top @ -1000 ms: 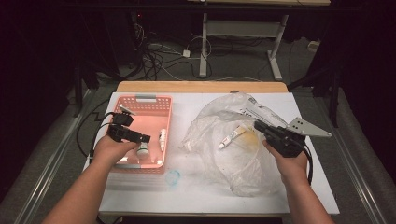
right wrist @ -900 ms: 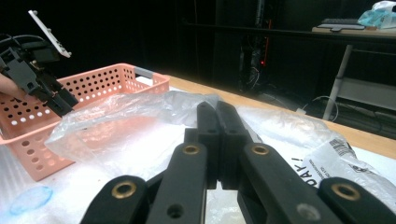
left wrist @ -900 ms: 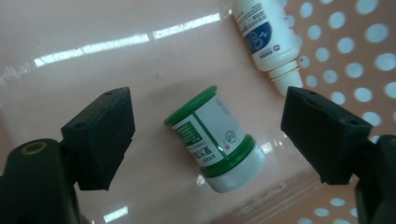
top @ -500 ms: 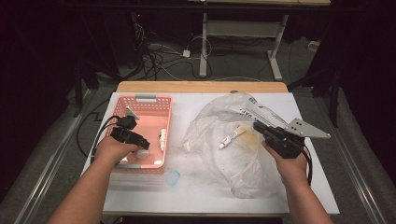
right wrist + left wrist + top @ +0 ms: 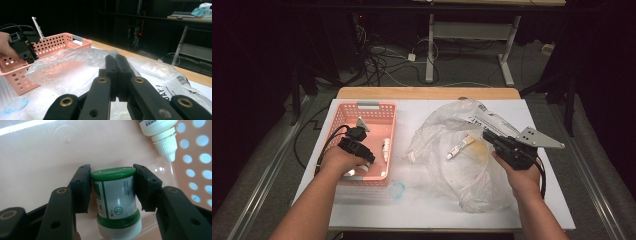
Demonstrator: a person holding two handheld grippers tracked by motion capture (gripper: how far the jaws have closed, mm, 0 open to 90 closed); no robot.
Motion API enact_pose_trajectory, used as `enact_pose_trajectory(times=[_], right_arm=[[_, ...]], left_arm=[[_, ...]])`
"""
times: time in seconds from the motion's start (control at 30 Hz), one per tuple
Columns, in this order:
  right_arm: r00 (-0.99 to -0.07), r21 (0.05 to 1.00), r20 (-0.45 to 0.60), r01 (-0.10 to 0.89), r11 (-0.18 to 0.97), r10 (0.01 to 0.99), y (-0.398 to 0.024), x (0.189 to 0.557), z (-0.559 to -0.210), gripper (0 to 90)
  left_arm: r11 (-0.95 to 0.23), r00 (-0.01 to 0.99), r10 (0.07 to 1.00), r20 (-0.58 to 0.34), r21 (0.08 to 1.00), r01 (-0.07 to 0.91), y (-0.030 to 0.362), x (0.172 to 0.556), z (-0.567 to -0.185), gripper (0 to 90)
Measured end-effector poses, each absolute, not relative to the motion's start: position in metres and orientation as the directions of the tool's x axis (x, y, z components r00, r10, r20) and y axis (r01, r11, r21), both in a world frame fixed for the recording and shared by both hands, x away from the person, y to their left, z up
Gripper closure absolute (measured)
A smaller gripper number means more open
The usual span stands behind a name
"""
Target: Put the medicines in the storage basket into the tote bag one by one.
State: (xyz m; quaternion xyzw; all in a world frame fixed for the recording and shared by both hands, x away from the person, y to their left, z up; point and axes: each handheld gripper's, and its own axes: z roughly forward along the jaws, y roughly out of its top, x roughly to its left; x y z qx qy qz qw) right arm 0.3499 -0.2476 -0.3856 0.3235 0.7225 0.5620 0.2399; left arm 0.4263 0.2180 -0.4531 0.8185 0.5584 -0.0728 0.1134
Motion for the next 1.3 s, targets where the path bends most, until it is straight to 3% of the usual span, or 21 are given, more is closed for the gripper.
enact_pose_trajectory(times=[0.3,0.43,0.5,0.6,0.73,1.3], right_arm=[[-0.678,0.967,0.016,0.198,0.162,0.735,-0.247,0.35,-0.386,90.0],[-0.675,0.966,0.018,0.201,0.16,0.737,-0.246,0.35,-0.386,90.0],[-0.678,0.967,0.008,0.192,0.167,0.735,-0.246,0.35,-0.387,90.0],[-0.677,0.966,0.011,0.196,0.167,0.736,-0.245,0.35,-0.386,90.0],[-0.677,0.968,0.012,0.193,0.162,0.736,-0.246,0.349,-0.385,90.0],[-0.677,0.97,0.008,0.184,0.159,0.736,-0.247,0.348,-0.384,90.0]], left_arm=[[-0.365,0.378,0.898,-0.226,0.1,0.926,0.216,0.427,-0.453,48.8],[-0.392,0.393,0.909,-0.138,0.033,0.919,0.212,0.427,-0.454,35.7],[-0.408,0.403,0.903,-0.146,0.001,0.913,0.211,0.427,-0.456,38.2],[-0.434,0.43,0.892,-0.138,0.005,0.901,0.208,0.427,-0.456,51.7],[-0.454,0.452,0.88,-0.145,0.027,0.891,0.206,0.426,-0.455,53.3],[-0.383,0.498,0.833,-0.24,0.399,0.833,0.212,0.407,-0.423,53.5]])
